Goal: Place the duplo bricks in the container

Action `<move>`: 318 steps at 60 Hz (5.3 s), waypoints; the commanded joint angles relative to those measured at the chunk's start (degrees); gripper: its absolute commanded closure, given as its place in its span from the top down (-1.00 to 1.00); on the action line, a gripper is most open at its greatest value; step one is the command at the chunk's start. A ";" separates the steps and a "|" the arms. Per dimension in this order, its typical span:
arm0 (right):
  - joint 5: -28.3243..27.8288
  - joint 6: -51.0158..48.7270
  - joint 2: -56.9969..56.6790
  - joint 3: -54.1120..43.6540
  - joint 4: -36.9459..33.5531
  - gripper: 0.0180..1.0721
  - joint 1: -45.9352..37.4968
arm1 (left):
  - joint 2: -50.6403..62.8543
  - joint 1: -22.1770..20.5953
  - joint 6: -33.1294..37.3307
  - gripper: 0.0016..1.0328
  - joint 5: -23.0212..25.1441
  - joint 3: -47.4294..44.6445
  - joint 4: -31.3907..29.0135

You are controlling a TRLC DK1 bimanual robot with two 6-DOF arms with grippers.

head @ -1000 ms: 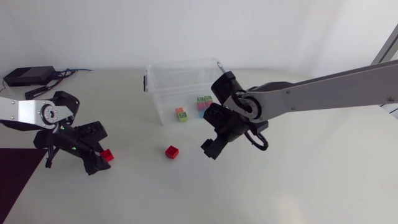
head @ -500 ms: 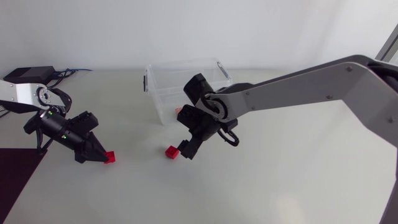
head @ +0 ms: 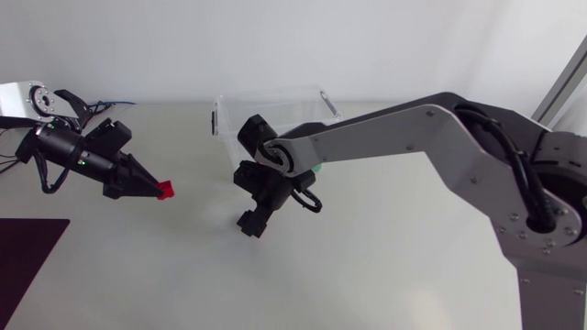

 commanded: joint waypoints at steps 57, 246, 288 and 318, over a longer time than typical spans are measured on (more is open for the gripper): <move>6.36 4.37 -12.25 4.62 -14.34 -0.76 -2.88 | 10.17 -18.24 -37.16 -0.36 2.27 30.89 20.06; 12.10 13.61 -112.42 -81.54 31.95 0.91 -42.82 | -94.77 -13.75 -59.48 0.92 -36.71 -64.43 55.59; 8.12 19.31 -123.96 -89.60 29.87 0.91 -43.40 | -101.97 -13.32 -67.22 0.92 -36.32 -72.82 55.66; 8.12 19.31 -123.96 -89.60 29.87 0.91 -43.40 | -101.97 -13.32 -67.22 0.92 -36.32 -72.82 55.66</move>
